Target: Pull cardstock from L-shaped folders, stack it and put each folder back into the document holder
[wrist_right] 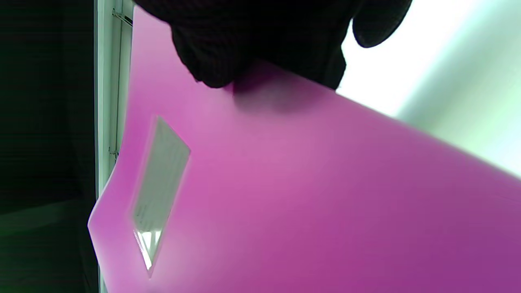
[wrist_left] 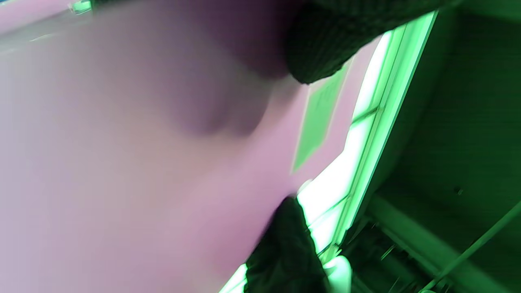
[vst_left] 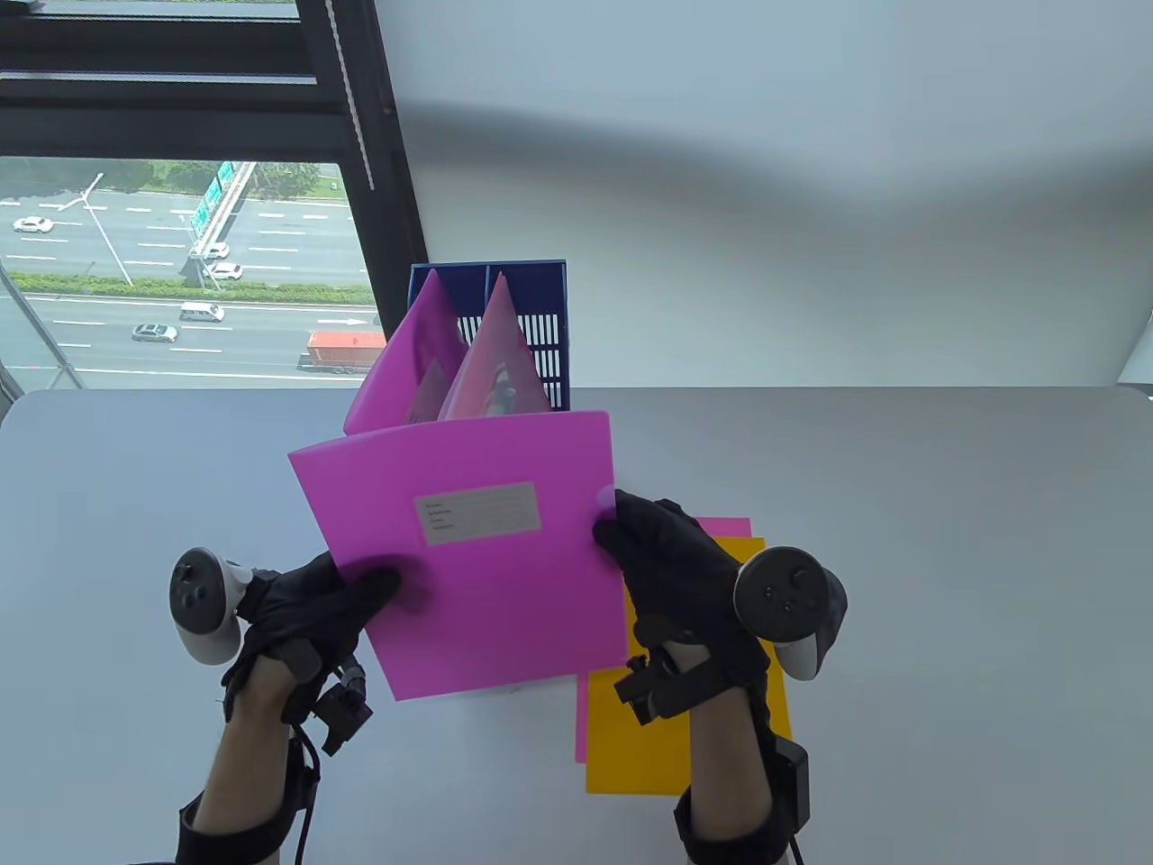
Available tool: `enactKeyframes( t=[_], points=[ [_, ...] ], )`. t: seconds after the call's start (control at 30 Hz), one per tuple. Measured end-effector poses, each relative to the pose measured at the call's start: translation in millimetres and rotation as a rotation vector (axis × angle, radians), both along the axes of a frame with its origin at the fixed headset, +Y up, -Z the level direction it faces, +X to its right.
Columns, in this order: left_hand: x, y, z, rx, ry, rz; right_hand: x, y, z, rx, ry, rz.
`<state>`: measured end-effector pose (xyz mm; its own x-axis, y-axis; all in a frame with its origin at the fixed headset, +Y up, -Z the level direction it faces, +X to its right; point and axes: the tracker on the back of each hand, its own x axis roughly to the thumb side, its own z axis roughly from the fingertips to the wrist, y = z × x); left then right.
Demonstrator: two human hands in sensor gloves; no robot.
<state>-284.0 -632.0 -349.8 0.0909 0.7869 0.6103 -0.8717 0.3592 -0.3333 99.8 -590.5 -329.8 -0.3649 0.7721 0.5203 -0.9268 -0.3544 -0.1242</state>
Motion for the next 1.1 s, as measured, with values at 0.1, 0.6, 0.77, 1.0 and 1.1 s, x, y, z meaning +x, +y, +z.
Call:
enactKeyframes(
  t=[0.1,0.6,0.77,1.0,1.1],
  points=[
    [8,9,6,0.077,0.055,-0.203,6,4,5,0.05,-0.051,-0.022],
    [16,36,28,0.178,0.056,-0.302,20,4,13,0.106,-0.17,-0.104],
    [-10,55,45,0.244,0.228,-0.204,26,3,13,0.108,-0.179,-0.133],
    [-43,68,65,0.282,0.452,-0.018,25,1,11,0.097,-0.175,-0.133],
    [-50,70,72,0.305,0.551,0.046,25,1,11,0.092,-0.171,-0.134]
  ],
)
